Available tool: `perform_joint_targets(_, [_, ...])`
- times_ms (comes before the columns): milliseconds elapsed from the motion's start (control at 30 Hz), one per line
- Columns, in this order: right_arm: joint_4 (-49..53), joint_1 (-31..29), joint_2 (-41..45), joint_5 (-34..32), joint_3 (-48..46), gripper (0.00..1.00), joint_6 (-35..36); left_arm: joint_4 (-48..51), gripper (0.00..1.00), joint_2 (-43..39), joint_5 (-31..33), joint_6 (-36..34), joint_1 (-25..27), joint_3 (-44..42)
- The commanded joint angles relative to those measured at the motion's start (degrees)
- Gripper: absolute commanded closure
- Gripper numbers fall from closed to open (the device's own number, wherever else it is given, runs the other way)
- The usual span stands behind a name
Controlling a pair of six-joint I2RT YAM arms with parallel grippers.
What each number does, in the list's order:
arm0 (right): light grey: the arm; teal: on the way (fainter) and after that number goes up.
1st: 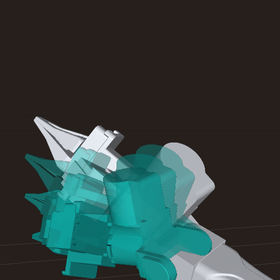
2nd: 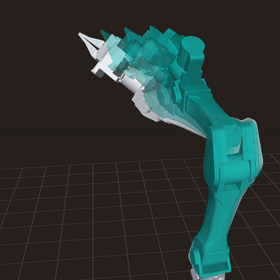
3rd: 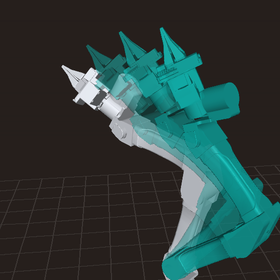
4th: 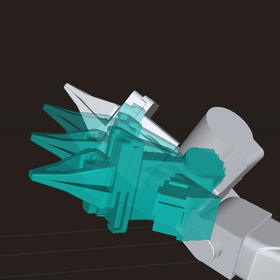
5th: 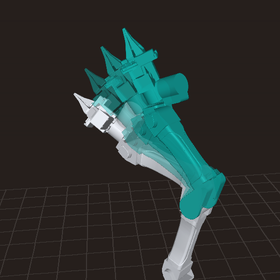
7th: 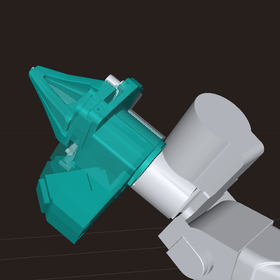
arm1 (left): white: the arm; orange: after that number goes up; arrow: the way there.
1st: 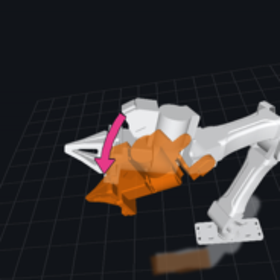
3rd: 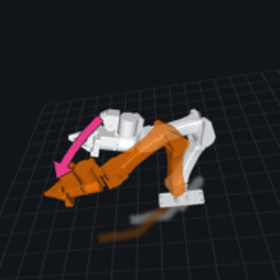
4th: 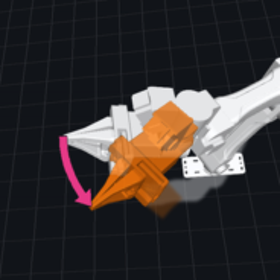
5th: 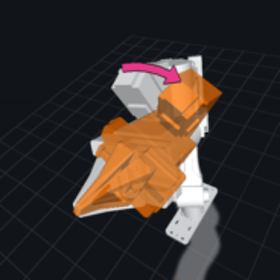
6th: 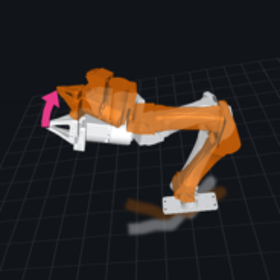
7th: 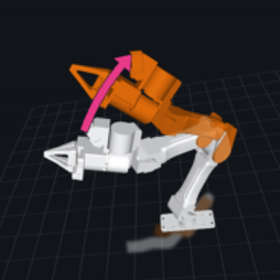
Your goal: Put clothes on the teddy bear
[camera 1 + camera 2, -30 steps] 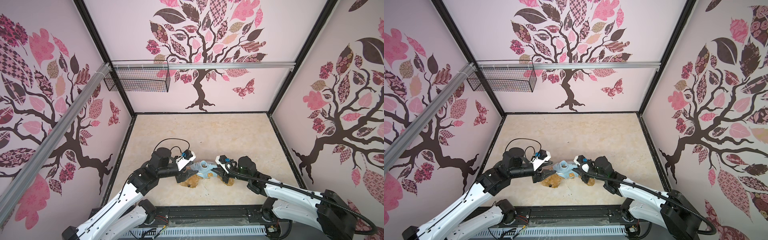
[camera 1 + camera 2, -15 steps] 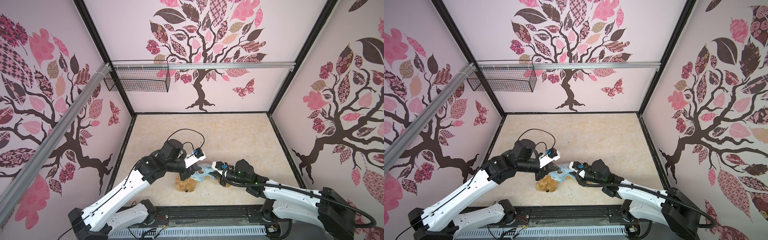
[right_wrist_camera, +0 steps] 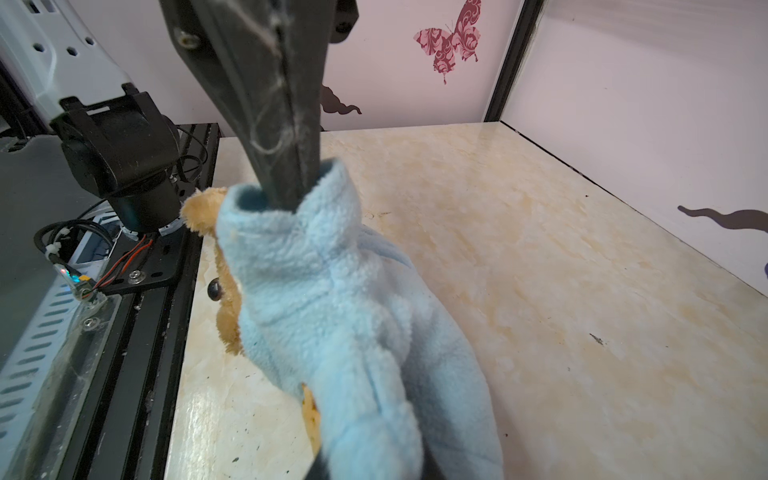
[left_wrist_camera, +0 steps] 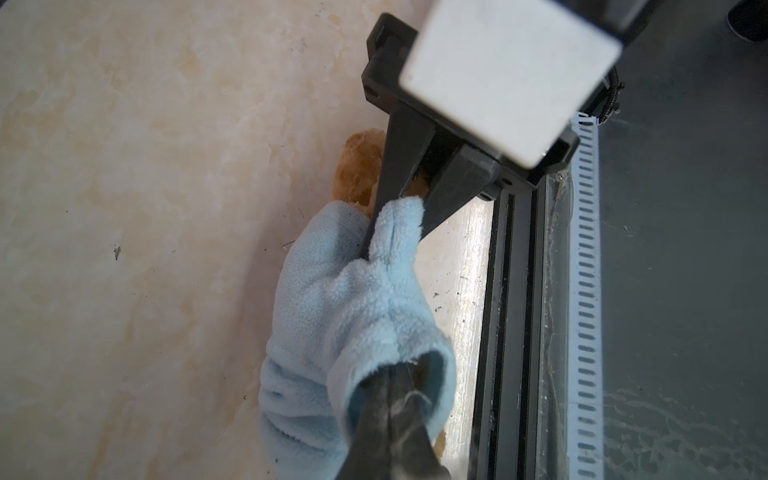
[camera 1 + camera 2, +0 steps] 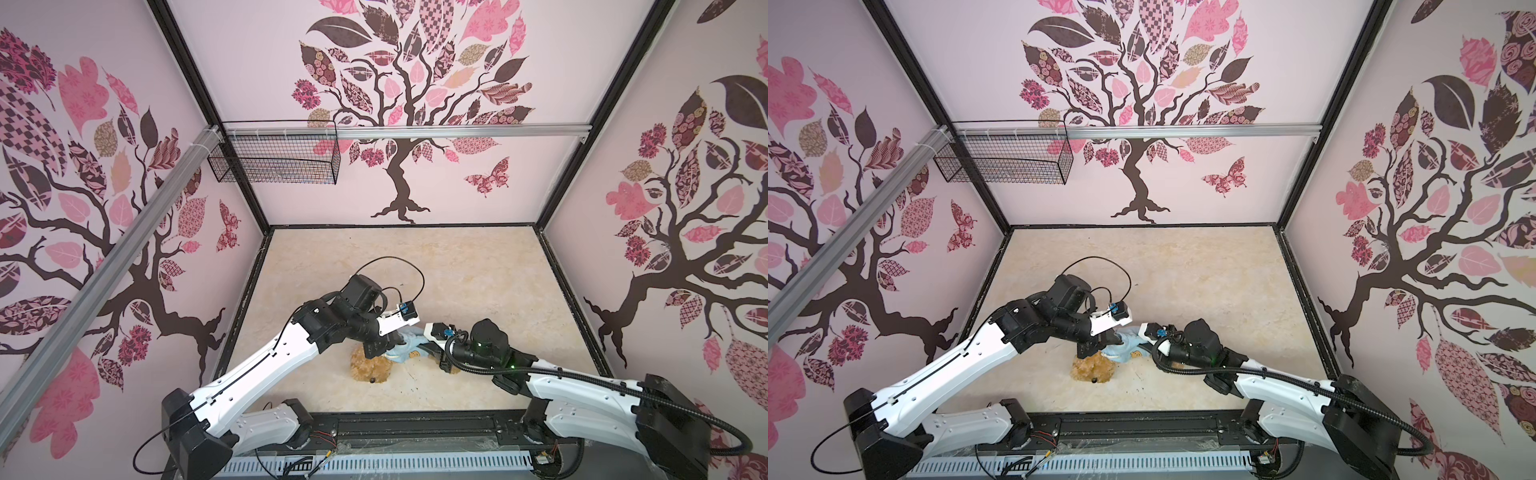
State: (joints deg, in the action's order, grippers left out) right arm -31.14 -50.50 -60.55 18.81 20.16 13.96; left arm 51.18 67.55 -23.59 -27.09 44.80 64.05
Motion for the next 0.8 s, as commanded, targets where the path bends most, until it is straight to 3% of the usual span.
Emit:
perform_joint_targets(0, [-3.07, -0.30, 0.61, 0.26, 0.75, 0.92, -0.65, 1.69, 0.95, 1.10, -0.08, -3.02, 0.20, 2.65])
perform_joint_targets(300, [-5.45, -0.30, 0.53, 1.62, 0.07, 0.92, -3.57, -5.12, 0.85, 1.31, -6.98, -0.41, 0.21, 1.42])
perform_joint_targets(467, [-6.60, -0.30, 0.61, 2.02, -0.12, 0.92, -4.89, -2.75, 0.76, 1.69, -5.95, -2.62, 0.27, 1.39])
perform_joint_targets(767, [-8.48, -0.31, 1.14, 2.45, 0.08, 0.90, -9.84, -0.18, 0.67, 2.08, -3.96, -5.46, 0.64, 0.72])
